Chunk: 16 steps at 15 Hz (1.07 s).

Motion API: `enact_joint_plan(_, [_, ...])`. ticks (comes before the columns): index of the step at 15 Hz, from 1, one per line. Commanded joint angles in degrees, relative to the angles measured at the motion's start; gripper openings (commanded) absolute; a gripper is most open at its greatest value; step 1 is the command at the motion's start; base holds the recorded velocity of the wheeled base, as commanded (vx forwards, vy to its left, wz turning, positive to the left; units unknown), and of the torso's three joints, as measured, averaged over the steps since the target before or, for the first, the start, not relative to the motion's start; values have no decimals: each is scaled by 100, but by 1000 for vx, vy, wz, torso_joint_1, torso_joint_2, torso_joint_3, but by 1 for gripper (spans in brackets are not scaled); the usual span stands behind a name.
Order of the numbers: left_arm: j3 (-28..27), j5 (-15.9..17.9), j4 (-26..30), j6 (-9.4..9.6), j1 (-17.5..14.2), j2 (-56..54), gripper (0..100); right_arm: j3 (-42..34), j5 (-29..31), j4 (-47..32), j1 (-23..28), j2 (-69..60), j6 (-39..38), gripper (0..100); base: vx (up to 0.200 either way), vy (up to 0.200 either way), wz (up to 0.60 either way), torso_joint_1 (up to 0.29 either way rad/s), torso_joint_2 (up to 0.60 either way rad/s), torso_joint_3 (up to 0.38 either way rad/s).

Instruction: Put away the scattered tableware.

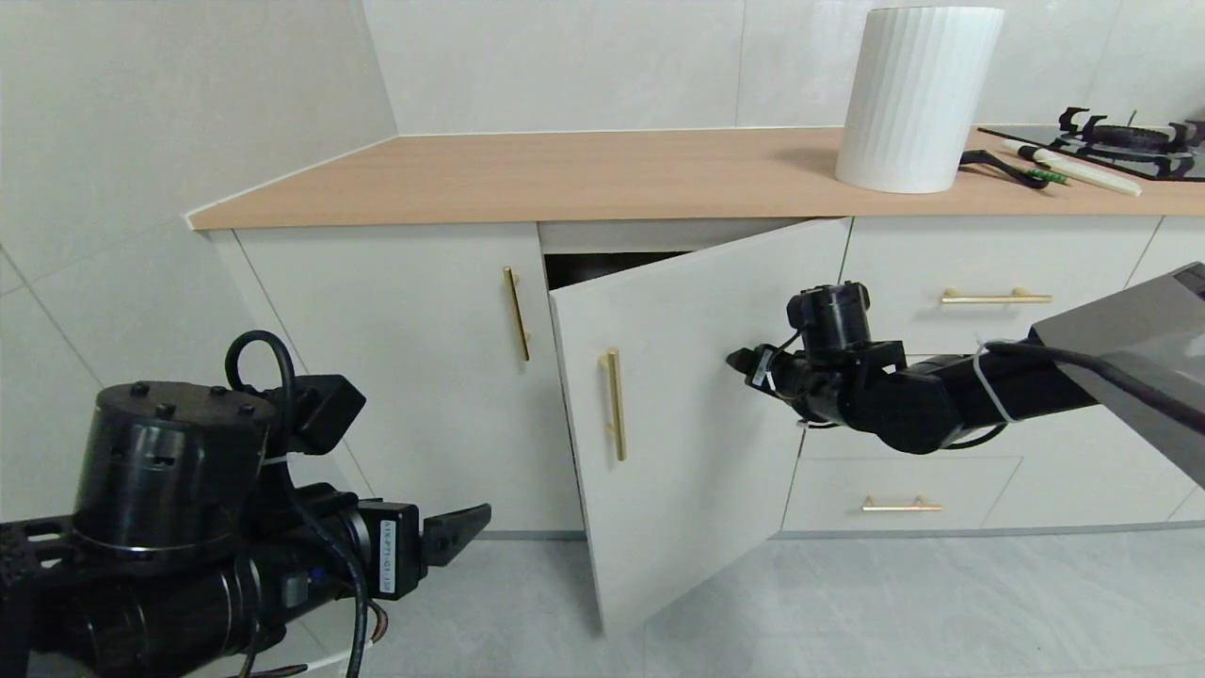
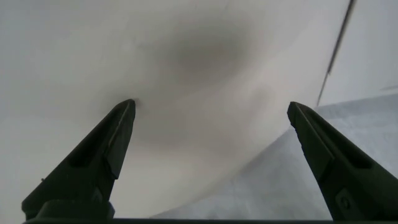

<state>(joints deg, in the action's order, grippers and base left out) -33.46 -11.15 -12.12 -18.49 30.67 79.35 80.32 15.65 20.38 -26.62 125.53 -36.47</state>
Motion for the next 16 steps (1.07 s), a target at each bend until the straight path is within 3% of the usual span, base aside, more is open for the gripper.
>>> enact_joint_plan(1, [6, -1, -1, -5, 0, 37, 100, 388, 175, 10, 78, 394, -62, 100, 0, 0, 0, 0, 0, 0])
enact_joint_plan(16, [33, 8, -10, -5, 0, 98, 100, 1600, 544, 1, 685, 1035, -316, 100, 0, 0, 0, 0, 0, 0])
